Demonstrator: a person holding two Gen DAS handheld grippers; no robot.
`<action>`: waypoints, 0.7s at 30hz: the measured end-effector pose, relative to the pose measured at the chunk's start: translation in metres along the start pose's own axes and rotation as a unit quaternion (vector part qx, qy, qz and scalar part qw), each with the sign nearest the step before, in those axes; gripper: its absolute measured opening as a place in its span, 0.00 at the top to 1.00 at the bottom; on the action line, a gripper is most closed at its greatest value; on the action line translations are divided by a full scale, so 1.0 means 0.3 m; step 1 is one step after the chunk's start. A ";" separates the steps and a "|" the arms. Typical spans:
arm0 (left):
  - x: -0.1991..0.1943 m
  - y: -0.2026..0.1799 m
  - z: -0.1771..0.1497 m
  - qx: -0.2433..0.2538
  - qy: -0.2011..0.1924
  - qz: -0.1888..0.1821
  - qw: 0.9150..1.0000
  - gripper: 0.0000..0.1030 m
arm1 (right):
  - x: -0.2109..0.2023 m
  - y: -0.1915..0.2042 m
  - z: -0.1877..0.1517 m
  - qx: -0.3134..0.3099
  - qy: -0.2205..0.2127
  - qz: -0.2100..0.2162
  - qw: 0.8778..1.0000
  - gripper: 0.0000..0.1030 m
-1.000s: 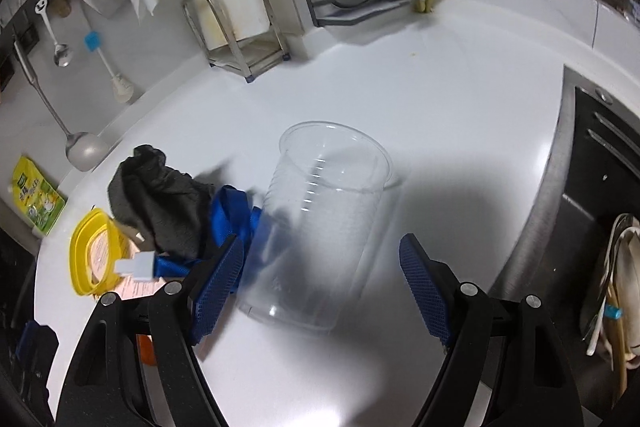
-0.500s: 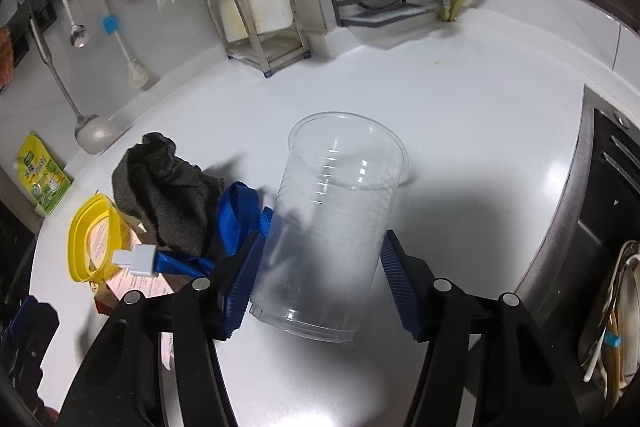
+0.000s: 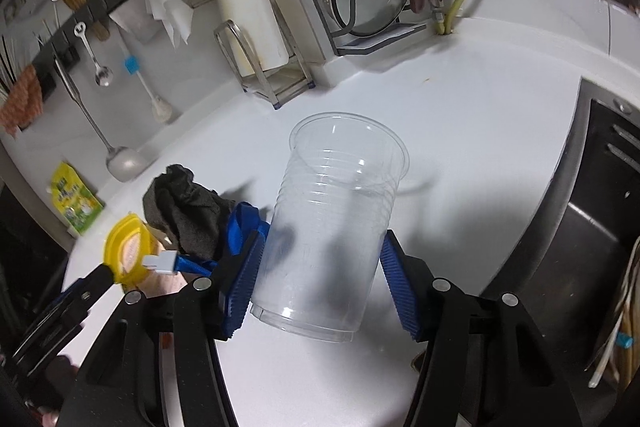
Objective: Collect trash
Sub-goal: 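Grasp the clear plastic cup with the right tool while the left tool grasps the yellow lid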
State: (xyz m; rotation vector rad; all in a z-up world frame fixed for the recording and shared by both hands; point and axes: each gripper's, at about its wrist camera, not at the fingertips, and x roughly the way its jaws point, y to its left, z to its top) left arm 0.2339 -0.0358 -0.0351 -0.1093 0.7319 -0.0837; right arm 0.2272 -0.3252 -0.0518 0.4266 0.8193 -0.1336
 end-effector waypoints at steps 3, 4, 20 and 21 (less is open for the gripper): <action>0.021 -0.012 0.013 -0.003 0.005 -0.002 1.000 0.06 | -0.002 0.004 -0.001 -0.001 -0.001 0.011 1.000 0.44; 0.030 -0.020 0.016 0.001 0.007 0.000 1.000 0.06 | -0.004 0.006 -0.002 -0.001 -0.001 0.014 1.000 0.44; 0.108 -0.080 0.046 0.039 0.014 0.044 0.998 0.09 | -0.017 0.002 -0.004 0.005 -0.007 0.033 0.999 0.44; 0.110 -0.083 0.044 0.042 0.014 0.046 0.998 0.11 | -0.017 0.002 -0.004 0.004 -0.007 0.033 0.999 0.44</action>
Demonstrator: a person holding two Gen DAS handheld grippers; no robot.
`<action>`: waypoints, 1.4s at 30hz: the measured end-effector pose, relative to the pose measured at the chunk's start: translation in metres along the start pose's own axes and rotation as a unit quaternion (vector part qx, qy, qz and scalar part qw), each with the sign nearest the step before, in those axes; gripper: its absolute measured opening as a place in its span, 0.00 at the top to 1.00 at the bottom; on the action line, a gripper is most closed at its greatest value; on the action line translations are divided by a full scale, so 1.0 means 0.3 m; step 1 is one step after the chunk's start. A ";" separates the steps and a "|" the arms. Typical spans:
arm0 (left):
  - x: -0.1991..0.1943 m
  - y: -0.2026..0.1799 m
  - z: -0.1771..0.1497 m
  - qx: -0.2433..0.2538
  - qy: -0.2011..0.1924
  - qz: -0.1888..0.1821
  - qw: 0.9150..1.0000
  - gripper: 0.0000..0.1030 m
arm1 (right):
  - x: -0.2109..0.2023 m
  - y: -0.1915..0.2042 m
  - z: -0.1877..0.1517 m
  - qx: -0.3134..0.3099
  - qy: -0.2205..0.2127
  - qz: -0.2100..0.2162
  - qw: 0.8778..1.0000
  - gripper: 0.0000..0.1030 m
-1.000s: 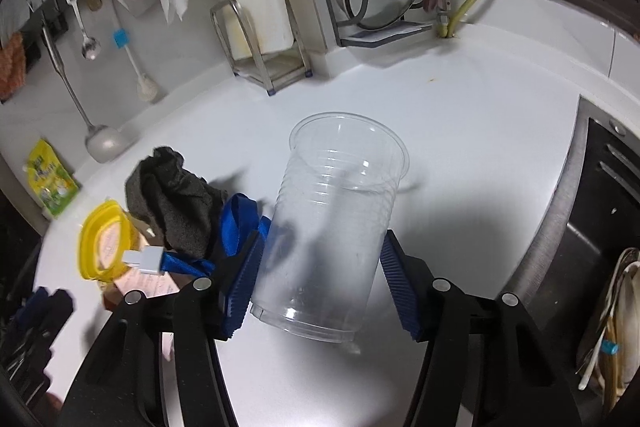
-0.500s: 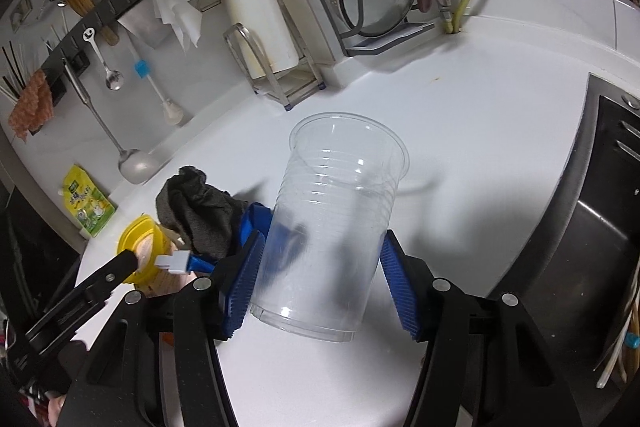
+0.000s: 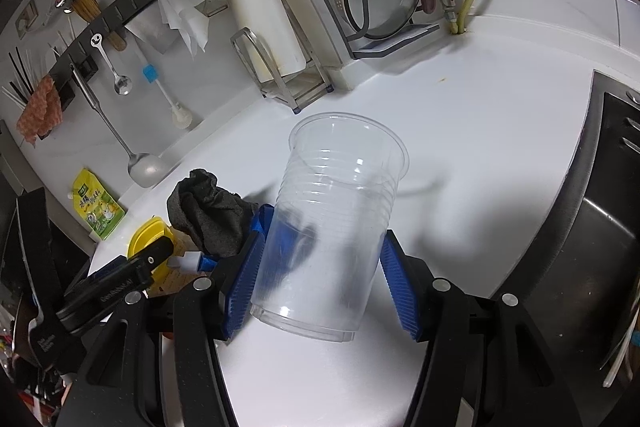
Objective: Collect trash
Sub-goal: 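Grasp the clear plastic cup with the right tool while the left tool grasps the yellow lid, then carry the cup and yellow lid in both tools over the trash bin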
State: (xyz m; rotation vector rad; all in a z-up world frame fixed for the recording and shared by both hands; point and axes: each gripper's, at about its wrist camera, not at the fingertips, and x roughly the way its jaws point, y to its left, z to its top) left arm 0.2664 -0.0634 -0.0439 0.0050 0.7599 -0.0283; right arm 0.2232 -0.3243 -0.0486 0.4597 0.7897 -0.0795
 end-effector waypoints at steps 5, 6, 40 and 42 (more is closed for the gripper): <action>0.001 -0.004 -0.005 0.008 0.001 0.000 1.000 0.31 | 0.001 0.001 -0.002 -0.003 0.000 -0.004 1.000 0.44; -0.004 0.000 -0.005 0.007 -0.001 0.000 1.000 0.31 | 0.000 0.001 -0.002 -0.003 0.000 -0.004 1.000 0.44; -0.685 0.056 -0.498 0.065 -0.068 -0.081 0.992 0.32 | -0.573 0.066 -0.499 -0.023 -0.010 -0.025 0.999 0.44; -0.697 0.056 -0.537 0.066 -0.062 -0.087 0.992 0.32 | -0.597 0.071 -0.545 -0.027 -0.008 -0.029 0.999 0.44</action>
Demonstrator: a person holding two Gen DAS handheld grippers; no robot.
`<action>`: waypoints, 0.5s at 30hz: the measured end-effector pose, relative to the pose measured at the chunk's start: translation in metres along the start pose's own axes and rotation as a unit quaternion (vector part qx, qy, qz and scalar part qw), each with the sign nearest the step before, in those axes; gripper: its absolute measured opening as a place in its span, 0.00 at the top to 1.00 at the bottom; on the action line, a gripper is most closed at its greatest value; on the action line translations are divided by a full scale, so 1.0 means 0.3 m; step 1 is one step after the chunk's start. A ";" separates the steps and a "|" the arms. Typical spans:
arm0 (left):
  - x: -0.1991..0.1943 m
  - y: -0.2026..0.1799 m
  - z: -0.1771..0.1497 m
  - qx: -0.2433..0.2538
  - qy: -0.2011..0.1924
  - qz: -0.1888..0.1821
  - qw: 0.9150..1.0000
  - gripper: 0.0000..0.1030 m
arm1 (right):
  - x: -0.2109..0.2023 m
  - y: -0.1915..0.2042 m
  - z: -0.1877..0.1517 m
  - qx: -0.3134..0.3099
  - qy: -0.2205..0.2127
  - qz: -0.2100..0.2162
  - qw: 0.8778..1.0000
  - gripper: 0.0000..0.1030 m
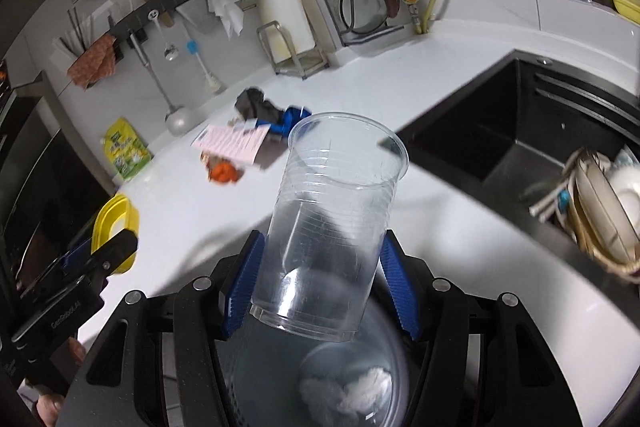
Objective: Collect trash
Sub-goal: 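Carry the cup and yellow lid in both tools over the trash bin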
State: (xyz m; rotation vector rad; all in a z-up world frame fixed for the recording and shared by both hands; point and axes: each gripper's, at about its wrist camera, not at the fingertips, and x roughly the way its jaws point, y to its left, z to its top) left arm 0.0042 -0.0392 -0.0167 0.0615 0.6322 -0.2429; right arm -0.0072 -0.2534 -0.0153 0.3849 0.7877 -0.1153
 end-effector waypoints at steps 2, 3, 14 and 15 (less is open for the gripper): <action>-0.013 -0.005 -0.036 -0.003 0.005 -0.002 1.000 0.32 | -0.012 0.009 -0.041 -0.007 0.004 0.000 1.000 0.44; -0.017 -0.004 -0.053 -0.007 0.007 -0.003 1.000 0.32 | -0.014 0.013 -0.058 -0.010 0.008 0.002 1.000 0.44; -0.021 -0.010 -0.194 -0.014 0.047 -0.013 0.999 0.32 | -0.034 0.041 -0.213 -0.039 0.048 0.006 0.998 0.44; -0.018 -0.011 -0.204 -0.013 0.050 -0.015 0.999 0.32 | -0.034 0.042 -0.221 -0.039 0.050 0.007 0.998 0.44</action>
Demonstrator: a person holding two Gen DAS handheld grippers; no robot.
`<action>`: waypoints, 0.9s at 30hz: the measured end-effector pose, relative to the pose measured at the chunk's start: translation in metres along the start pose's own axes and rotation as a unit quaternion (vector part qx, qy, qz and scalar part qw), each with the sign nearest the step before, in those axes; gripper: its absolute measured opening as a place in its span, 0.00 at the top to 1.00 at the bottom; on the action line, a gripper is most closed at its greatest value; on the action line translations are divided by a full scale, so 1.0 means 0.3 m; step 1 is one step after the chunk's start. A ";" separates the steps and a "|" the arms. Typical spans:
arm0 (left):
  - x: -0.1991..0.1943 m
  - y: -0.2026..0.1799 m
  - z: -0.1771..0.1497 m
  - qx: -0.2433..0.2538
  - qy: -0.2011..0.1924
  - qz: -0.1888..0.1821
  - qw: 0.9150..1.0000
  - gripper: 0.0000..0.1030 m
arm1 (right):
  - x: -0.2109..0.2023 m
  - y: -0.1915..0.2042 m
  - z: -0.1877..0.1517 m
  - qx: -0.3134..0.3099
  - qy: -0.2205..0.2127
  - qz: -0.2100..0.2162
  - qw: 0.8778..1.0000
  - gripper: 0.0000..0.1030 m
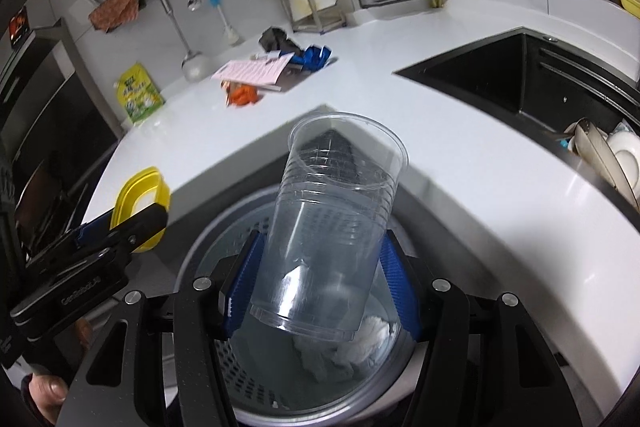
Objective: Collect trash
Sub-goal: 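Carry the cup and yellow lid in both tools over the trash bin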
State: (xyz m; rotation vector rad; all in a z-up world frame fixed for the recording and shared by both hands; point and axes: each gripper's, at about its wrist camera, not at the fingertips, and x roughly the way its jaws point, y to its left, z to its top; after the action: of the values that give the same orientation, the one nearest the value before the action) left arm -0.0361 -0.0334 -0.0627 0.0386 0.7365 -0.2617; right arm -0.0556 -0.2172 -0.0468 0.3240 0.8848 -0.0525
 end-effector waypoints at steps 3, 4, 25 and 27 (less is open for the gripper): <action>0.007 -0.009 -0.026 0.006 0.005 -0.002 1.000 0.32 | 0.009 0.001 -0.029 -0.001 0.009 0.004 1.000 0.44; 0.013 -0.012 -0.033 0.008 0.008 -0.003 1.000 0.32 | 0.015 0.000 -0.038 -0.002 0.013 0.003 1.000 0.44; 0.087 0.010 -0.099 0.035 0.055 0.003 0.998 0.32 | 0.127 -0.073 -0.109 0.016 0.079 -0.011 0.997 0.44; 0.093 0.012 -0.101 0.032 0.061 0.001 0.998 0.32 | 0.133 -0.065 -0.113 0.011 0.083 -0.010 0.996 0.44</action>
State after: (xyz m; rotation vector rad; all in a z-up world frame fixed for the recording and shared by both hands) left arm -0.0354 -0.0323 -0.1040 0.1174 0.8490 -0.2833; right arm -0.0593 -0.2222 -0.1023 0.3445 1.0524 -0.0549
